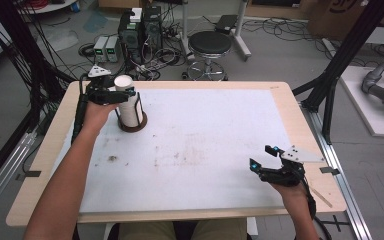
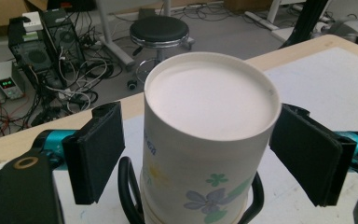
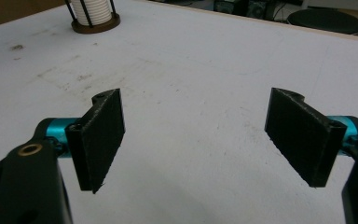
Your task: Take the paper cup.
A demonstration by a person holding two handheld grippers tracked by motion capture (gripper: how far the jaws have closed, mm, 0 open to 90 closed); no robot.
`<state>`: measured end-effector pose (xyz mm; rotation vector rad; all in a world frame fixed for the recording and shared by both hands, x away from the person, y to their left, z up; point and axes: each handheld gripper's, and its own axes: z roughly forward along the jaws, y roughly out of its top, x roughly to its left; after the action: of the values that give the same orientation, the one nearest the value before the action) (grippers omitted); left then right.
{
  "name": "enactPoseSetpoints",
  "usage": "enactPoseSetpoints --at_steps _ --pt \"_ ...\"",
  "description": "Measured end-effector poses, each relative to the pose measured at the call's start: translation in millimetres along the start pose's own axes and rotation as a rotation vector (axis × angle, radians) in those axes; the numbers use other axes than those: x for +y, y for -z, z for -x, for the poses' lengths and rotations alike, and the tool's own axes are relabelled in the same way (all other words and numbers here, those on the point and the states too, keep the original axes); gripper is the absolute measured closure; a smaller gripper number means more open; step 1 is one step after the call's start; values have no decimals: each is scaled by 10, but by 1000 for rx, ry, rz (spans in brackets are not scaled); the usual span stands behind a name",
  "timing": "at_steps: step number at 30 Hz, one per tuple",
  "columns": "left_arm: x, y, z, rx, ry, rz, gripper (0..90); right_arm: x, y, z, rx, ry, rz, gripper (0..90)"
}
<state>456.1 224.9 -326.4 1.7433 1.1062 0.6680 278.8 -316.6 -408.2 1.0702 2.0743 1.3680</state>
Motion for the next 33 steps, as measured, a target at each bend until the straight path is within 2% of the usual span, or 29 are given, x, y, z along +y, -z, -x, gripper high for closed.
enactPoseSetpoints --at_steps 6,11,17,20,24,33 --pt "-8 -34 9 -12 -20 14 306 -3 5 4 -2 -6 1 204" --pt "1 -22 17 -5 -27 21 315 -4 5 4 -2 -5 1 203" --pt "33 37 -2 -4 -21 57 326 -4 -1 -2 1 -2 -4 204" --pt "55 87 -12 -8 -1 97 331 -5 -3 -2 0 -1 -4 204" --pt "89 139 -23 -5 -1 112 340 -5 -8 -8 4 -3 -9 204" --pt "155 344 -35 -23 32 229 353 -8 -13 -10 2 2 -10 204"
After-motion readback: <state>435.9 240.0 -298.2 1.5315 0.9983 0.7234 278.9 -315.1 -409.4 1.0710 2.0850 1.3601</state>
